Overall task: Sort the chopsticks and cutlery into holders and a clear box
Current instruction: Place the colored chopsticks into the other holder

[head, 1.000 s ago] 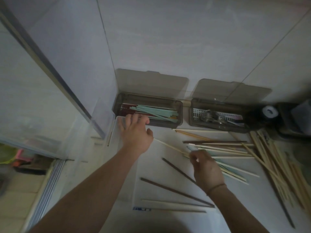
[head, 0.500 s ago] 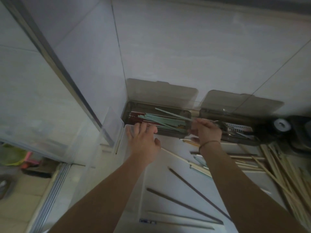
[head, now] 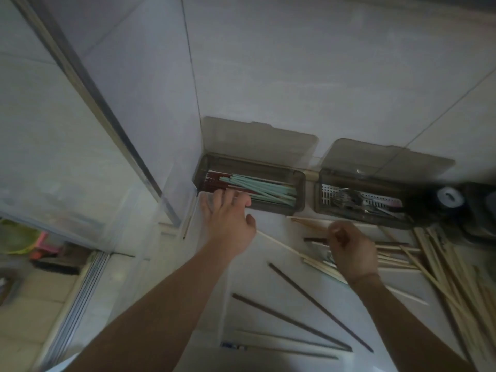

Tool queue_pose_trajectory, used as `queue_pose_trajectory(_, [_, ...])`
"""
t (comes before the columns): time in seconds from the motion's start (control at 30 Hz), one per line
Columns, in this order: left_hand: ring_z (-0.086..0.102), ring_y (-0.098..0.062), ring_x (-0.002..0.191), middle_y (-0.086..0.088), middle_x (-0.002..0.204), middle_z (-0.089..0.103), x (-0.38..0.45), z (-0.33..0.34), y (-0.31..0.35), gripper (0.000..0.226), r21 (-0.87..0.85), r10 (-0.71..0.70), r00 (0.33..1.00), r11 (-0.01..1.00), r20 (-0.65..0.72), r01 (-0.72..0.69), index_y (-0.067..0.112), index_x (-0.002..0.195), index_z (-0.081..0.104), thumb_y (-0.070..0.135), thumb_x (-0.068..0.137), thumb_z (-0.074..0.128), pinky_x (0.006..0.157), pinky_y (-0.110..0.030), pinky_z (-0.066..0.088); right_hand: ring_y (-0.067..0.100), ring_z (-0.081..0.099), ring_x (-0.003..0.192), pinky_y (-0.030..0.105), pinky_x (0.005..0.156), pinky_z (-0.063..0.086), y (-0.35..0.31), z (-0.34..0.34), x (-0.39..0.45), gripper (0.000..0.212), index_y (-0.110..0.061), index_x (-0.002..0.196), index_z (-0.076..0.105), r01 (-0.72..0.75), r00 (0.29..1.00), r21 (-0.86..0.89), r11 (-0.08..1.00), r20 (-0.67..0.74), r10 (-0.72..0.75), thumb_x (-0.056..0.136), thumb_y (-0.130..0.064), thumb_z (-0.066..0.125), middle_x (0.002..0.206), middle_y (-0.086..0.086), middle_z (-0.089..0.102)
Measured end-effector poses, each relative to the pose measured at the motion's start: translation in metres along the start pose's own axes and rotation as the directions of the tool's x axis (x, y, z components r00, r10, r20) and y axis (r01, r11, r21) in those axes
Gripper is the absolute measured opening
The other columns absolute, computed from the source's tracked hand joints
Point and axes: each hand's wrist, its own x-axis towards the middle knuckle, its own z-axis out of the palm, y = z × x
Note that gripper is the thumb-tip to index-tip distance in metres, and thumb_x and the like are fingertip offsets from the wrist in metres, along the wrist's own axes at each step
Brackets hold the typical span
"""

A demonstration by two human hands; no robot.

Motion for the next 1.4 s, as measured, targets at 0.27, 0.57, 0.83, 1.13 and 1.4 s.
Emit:
queue_pose_trajectory(0.27, [0.034,-0.023,0.122,0.007,0.116,0.047,0.001,0.003,-0.001,0.027,0.019,-0.013,0.999,1.000,-0.029,0.013,0.034,0.108,0.054,0.036,0.082,0.062,0.118,-0.054,0.008,0.028,0.062,0.073,0.030,0.050,0.048,0.071,0.002,-0.084,0.026,-0.019,0.078,0.072,0.264,0.955,-0.365,0.893,-0.031,-0.295,0.084,-0.032,0.051,0.083,0.000,0.067])
queue_pose_trajectory(0.57, [0.035,-0.025,0.123,0.005,0.118,0.049,0.001,0.004,0.001,0.026,0.037,-0.015,1.000,0.999,-0.015,0.016,0.035,0.106,0.053,0.034,0.082,0.063,0.117,-0.055,0.011,0.030,0.060,0.075,0.033,0.050,0.047,0.075,0.005,-0.090,0.026,-0.019,0.080,0.072,0.180,0.978,-0.415,0.892,-0.025,-0.209,0.086,-0.032,0.050,0.080,0.000,0.065])
queue_pose_trajectory(0.83, [0.035,-0.024,0.123,0.006,0.118,0.048,0.001,0.004,0.001,0.026,0.039,-0.021,1.000,0.999,-0.013,0.021,0.035,0.106,0.051,0.035,0.082,0.063,0.118,-0.056,0.010,0.027,0.060,0.075,0.031,0.048,0.048,0.071,0.001,-0.091,0.023,-0.023,0.075,0.069,0.218,0.972,-0.373,0.902,0.167,-0.166,0.079,-0.037,0.050,0.080,-0.003,0.064])
queue_pose_trajectory(1.13, [0.035,-0.023,0.121,0.007,0.115,0.046,0.001,0.004,0.001,0.027,0.044,-0.013,1.000,0.999,-0.011,0.013,0.036,0.107,0.051,0.037,0.081,0.061,0.117,-0.055,0.011,0.027,0.060,0.067,0.029,0.057,0.045,0.024,-0.006,-0.074,0.021,-0.018,0.088,0.065,0.203,0.978,-0.182,0.962,0.091,-0.189,0.090,-0.030,0.048,0.077,0.000,0.064])
queue_pose_trajectory(1.4, [0.035,-0.023,0.121,0.008,0.115,0.045,-0.001,0.002,0.001,0.027,0.020,-0.001,1.000,1.000,-0.017,0.001,0.036,0.107,0.052,0.037,0.082,0.061,0.117,-0.054,0.010,0.014,0.059,0.079,0.012,0.062,0.041,-0.043,0.001,0.012,0.025,-0.017,0.112,0.065,0.065,0.993,0.058,0.996,0.095,-0.071,0.097,-0.009,0.047,0.095,0.001,0.062])
